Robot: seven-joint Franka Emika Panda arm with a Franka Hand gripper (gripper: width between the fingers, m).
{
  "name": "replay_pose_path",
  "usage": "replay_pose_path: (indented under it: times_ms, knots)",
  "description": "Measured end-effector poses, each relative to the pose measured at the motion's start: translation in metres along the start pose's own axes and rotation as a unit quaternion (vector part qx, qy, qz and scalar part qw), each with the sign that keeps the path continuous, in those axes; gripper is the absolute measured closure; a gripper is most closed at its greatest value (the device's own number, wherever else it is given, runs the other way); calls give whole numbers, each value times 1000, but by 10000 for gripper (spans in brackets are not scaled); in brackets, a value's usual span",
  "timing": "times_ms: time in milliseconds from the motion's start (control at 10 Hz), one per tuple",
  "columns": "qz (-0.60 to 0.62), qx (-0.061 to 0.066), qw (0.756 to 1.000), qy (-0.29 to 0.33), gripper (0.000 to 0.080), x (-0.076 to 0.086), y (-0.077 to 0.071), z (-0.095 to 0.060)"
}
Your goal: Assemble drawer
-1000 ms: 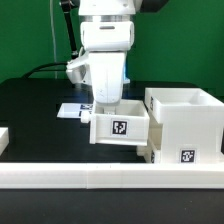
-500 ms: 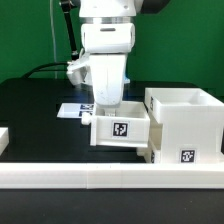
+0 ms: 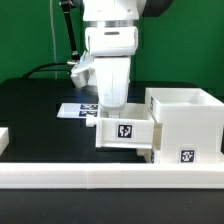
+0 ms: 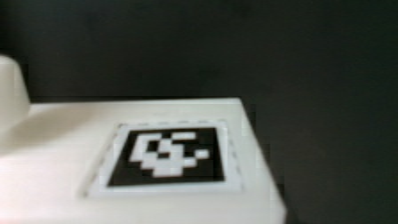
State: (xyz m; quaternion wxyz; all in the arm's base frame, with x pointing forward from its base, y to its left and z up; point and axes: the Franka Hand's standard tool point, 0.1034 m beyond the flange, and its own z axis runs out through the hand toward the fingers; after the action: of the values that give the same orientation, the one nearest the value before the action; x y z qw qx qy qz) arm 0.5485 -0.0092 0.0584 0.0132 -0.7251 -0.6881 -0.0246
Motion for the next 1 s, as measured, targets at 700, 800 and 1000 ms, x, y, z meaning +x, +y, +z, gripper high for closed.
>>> replay_pose_path:
  times_ms: [700,800,1000]
  knots:
    - [-3,3,1000,1,757,3,-3,2]
    - [-3,3,1000,1,757,4,-3,3]
    - [-10,6,1000,2,757,9,-4,3]
